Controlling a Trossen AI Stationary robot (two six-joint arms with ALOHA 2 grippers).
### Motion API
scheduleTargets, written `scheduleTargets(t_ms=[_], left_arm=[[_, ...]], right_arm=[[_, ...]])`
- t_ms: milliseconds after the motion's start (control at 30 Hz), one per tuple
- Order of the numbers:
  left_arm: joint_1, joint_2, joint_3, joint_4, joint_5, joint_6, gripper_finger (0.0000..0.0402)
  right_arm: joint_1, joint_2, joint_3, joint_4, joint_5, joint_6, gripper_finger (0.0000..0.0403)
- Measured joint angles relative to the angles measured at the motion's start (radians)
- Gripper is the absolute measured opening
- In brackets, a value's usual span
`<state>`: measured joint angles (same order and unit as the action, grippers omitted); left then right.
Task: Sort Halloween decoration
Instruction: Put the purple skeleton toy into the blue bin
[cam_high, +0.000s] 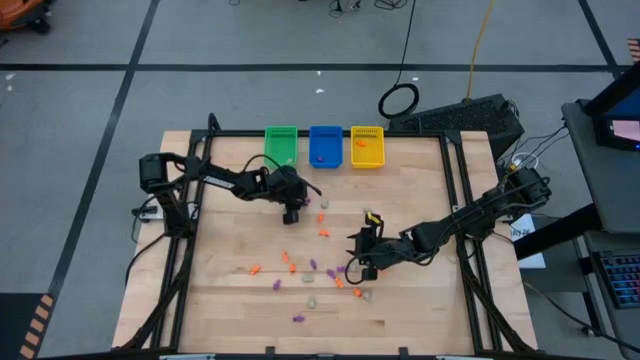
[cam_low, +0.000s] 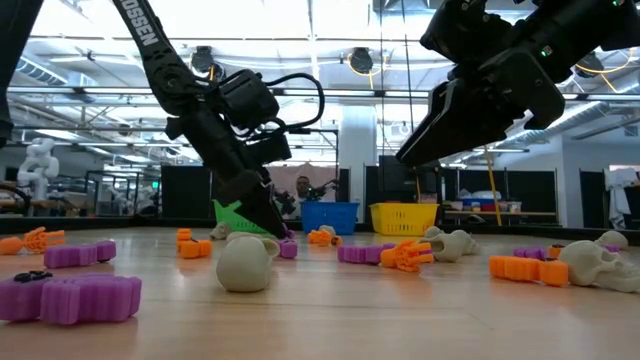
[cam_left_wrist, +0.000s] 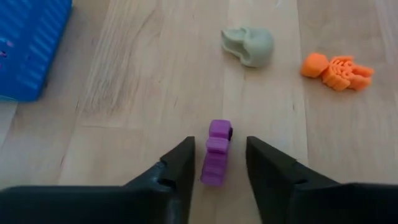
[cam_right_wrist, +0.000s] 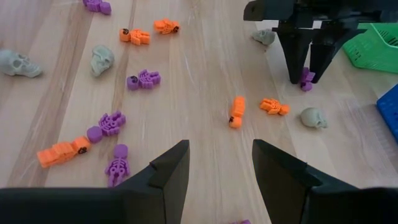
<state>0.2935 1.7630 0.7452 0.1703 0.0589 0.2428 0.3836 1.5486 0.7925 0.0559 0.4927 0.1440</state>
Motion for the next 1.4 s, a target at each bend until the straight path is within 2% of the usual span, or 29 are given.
scheduleTargets(t_ms=[200,400,667,867,1133,1400], left_arm=[[0.001,0.000,0.000,0.000,-0.008,-0.001,0.0069],[0.001,0.000,0.000,0.000,-0.011,-0.033,0.0041],[0.001,-0.100,-0.002,-0.007,-0.014,-0.179,0.0042],[-0.003,-0.194,-0.001,-0.002,0.063,-0.303,0.0043],[-0.111,-0.226,-0.001,0.038,0.059,-0.337,0.0043],[-0.241,-0.227,-0.001,0.112,-0.086,-0.338,0.0043]], right_arm=[[0.000,0.000,0.000,0.000,0.000,0.000,0.0164],[0.000,0.000,0.000,0.000,0.000,0.000,0.0164],[0.000,0.000,0.000,-0.001,0.000,0.000,0.0164],[0.000,0.000,0.000,-0.001,0.000,0.000,0.0164],[0.000,0.000,0.000,0.000,0.000,0.001,0.0164],[0.000,0.000,0.000,0.000,0.000,0.008,0.0164]])
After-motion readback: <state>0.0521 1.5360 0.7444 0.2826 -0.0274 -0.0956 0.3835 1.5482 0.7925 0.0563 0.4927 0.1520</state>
